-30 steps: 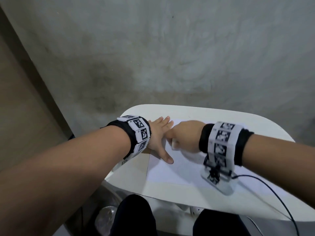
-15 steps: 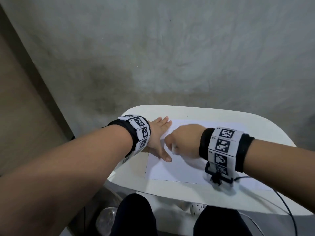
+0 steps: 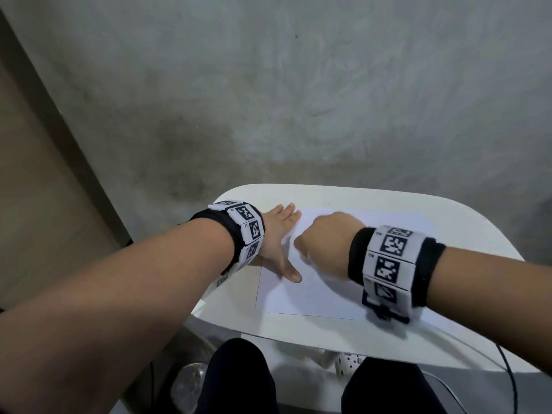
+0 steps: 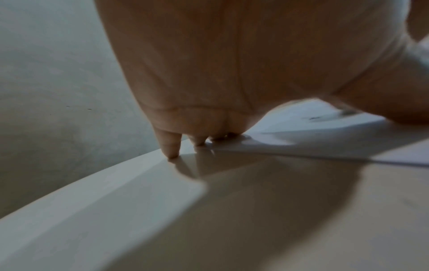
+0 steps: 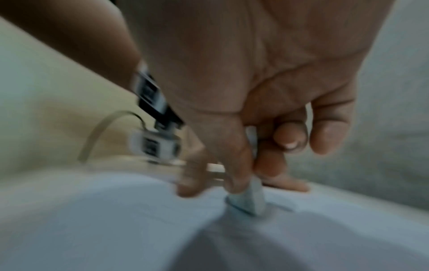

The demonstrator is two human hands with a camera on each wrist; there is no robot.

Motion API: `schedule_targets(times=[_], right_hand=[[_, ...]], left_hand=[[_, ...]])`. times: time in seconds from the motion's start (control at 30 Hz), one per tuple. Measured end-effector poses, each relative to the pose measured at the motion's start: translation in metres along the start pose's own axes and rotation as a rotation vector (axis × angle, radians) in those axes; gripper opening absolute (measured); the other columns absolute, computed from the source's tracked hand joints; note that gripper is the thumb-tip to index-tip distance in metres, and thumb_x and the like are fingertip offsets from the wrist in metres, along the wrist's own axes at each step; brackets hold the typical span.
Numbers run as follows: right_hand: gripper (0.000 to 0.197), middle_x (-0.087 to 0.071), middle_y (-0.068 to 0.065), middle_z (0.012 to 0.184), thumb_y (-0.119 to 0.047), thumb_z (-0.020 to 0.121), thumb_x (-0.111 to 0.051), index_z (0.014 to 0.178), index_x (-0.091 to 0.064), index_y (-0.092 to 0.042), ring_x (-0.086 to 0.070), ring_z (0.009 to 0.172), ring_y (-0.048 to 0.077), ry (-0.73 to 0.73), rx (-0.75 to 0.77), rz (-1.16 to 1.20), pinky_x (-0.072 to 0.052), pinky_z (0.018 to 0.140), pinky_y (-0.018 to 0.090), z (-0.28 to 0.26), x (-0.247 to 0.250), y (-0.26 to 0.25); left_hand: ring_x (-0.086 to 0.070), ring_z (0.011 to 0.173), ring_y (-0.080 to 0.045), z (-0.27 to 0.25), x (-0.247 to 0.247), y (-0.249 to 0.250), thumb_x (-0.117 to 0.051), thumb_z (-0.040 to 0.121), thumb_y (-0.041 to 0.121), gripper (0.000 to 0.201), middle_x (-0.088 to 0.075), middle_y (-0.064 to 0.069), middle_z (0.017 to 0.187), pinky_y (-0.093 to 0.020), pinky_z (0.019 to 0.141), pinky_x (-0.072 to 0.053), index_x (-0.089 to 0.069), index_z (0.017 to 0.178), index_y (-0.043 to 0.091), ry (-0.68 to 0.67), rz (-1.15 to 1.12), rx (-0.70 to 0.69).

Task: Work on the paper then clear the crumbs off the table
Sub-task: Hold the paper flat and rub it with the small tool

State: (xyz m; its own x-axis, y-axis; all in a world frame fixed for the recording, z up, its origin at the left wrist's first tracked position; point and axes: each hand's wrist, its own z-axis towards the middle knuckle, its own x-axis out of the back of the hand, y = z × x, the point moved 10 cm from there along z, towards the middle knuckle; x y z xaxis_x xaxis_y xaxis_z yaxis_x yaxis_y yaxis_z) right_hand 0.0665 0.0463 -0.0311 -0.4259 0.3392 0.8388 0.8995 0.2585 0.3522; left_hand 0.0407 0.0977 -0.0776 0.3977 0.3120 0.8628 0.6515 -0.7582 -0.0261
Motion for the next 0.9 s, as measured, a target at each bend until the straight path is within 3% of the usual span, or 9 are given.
schedule_targets(times=[0.13, 0.27, 0.33, 0.4, 0.47, 0.57, 0.7, 0.8, 0.9], right_hand=[[0.022, -0.059, -0.003, 0.086, -0.026, 0.094, -0.049, 0.109, -0.063, -0.019, -0.057, 0.089, 0.023, 0.003, -0.066, -0.008, -0.038, 0.068, 0.027, 0.002, 0.000, 0.018], [0.014, -0.045, -0.006, 0.067, -0.021, 0.094, -0.046, 0.084, -0.055, -0.022, -0.052, 0.084, 0.024, 0.039, 0.045, -0.039, -0.032, 0.062, 0.026, -0.005, -0.005, -0.014], [0.012, -0.057, -0.004, 0.080, -0.020, 0.093, -0.049, 0.096, -0.061, -0.020, -0.053, 0.084, 0.023, -0.026, 0.075, 0.029, -0.032, 0.055, 0.021, -0.005, -0.013, -0.014], [0.019, -0.065, -0.006, 0.091, -0.023, 0.090, -0.051, 0.103, -0.065, -0.020, -0.060, 0.086, 0.021, 0.039, -0.049, 0.039, -0.045, 0.065, 0.023, -0.001, -0.004, 0.018], [0.019, -0.062, -0.005, 0.085, -0.021, 0.090, -0.050, 0.103, -0.064, -0.020, -0.058, 0.081, 0.022, 0.088, -0.077, 0.008, -0.044, 0.068, 0.028, -0.007, -0.001, 0.022], [0.020, -0.061, 0.000, 0.087, -0.019, 0.091, -0.051, 0.107, -0.063, -0.020, -0.050, 0.077, 0.024, 0.025, 0.140, 0.115, -0.036, 0.057, 0.026, -0.018, -0.011, -0.023], [0.023, -0.066, -0.003, 0.089, -0.021, 0.091, -0.048, 0.106, -0.065, -0.018, -0.060, 0.085, 0.023, 0.092, -0.061, 0.064, -0.042, 0.065, 0.026, -0.008, 0.001, 0.021], [0.021, -0.060, 0.002, 0.083, -0.016, 0.091, -0.049, 0.106, -0.064, -0.017, -0.049, 0.077, 0.024, 0.053, 0.129, 0.103, -0.033, 0.053, 0.025, -0.020, -0.007, -0.024], [0.016, -0.065, 0.000, 0.090, -0.019, 0.089, -0.052, 0.099, -0.064, -0.018, -0.053, 0.082, 0.022, 0.046, 0.113, 0.186, -0.039, 0.064, 0.026, -0.018, -0.008, -0.014]], left_hand=[[0.021, 0.147, -0.020, 0.002, -0.002, -0.004, -0.068, 0.070, 0.071, 0.134, 0.029, -0.001, 0.159, -0.041, 0.119, 0.001, 0.022, 0.152, 0.016, 0.006, -0.009, 0.005], [0.020, 0.148, -0.021, 0.003, -0.002, -0.001, -0.069, 0.074, 0.065, 0.130, 0.028, -0.002, 0.158, -0.040, 0.119, 0.000, 0.022, 0.152, 0.014, 0.014, 0.002, 0.004], [0.020, 0.148, -0.021, 0.003, -0.001, -0.001, -0.070, 0.074, 0.065, 0.130, 0.028, -0.002, 0.158, -0.040, 0.119, 0.001, 0.022, 0.152, 0.014, 0.021, 0.001, 0.002], [0.021, 0.147, -0.019, 0.002, -0.001, -0.002, -0.069, 0.071, 0.069, 0.133, 0.029, -0.002, 0.159, -0.041, 0.119, 0.002, 0.022, 0.152, 0.015, 0.012, -0.024, -0.003], [0.022, 0.147, -0.019, 0.002, -0.003, -0.003, -0.069, 0.071, 0.069, 0.133, 0.029, -0.002, 0.159, -0.040, 0.119, 0.002, 0.022, 0.152, 0.015, 0.009, -0.037, -0.004], [0.021, 0.147, -0.020, 0.004, -0.002, -0.001, -0.070, 0.073, 0.067, 0.131, 0.027, -0.003, 0.159, -0.039, 0.119, 0.000, 0.021, 0.152, 0.014, 0.021, -0.002, 0.002], [0.022, 0.147, -0.020, 0.005, -0.003, -0.004, -0.069, 0.070, 0.070, 0.134, 0.028, -0.003, 0.159, -0.042, 0.119, 0.001, 0.022, 0.152, 0.015, 0.005, -0.020, 0.000], [0.019, 0.148, -0.021, 0.008, -0.003, -0.003, -0.071, 0.072, 0.066, 0.132, 0.026, -0.004, 0.159, -0.039, 0.119, 0.001, 0.021, 0.152, 0.014, 0.030, -0.005, 0.010], [0.020, 0.148, -0.021, 0.008, -0.002, -0.004, -0.070, 0.072, 0.066, 0.132, 0.027, -0.004, 0.159, -0.038, 0.119, 0.001, 0.021, 0.152, 0.014, 0.036, -0.018, 0.006]])
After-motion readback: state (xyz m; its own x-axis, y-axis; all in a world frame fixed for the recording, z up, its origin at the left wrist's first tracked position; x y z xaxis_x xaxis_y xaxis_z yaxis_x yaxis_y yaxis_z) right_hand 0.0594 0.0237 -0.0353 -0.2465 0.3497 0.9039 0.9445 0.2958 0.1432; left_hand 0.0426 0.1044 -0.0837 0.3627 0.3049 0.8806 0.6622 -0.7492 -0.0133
